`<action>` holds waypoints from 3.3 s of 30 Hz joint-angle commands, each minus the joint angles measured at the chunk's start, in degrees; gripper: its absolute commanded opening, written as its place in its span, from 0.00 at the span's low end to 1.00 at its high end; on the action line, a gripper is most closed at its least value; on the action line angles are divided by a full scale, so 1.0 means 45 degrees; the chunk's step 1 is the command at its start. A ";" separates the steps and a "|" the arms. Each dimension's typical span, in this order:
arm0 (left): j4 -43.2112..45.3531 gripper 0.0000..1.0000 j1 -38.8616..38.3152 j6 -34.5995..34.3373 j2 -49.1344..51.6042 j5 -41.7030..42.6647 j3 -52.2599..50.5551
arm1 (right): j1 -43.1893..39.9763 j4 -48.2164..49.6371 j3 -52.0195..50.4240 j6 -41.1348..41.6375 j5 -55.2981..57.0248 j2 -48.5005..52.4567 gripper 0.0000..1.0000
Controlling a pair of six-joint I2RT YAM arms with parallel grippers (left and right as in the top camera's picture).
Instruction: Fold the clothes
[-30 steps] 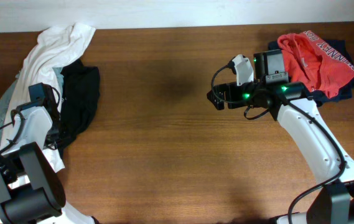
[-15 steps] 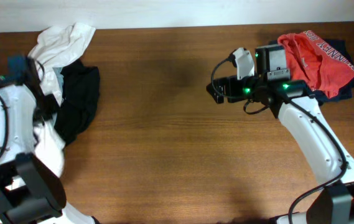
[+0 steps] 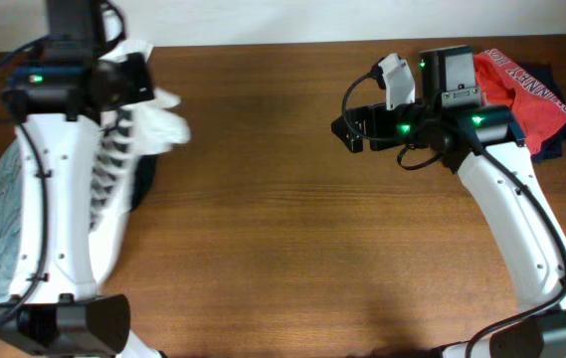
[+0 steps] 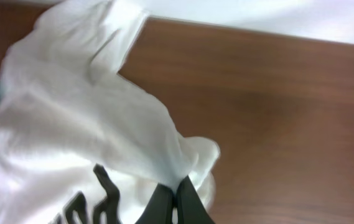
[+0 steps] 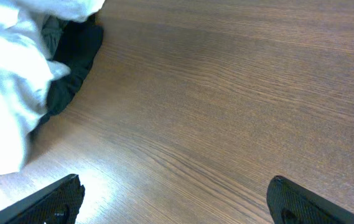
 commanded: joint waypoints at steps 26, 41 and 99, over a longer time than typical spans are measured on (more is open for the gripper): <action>0.3560 0.00 -0.4974 0.0015 -0.0243 0.1375 0.0296 | -0.0170 0.2132 0.0306 -0.3415 -0.3633 0.0175 0.99; 0.3449 0.01 -0.5144 0.0019 -0.0384 0.1656 0.0296 | -0.0442 0.2176 0.0291 -0.4391 -0.4833 0.1379 0.99; 0.1515 0.12 -0.4639 0.1394 -0.1107 -0.1073 0.0291 | -0.1836 0.3157 0.3235 -0.3662 -0.6052 0.3104 0.04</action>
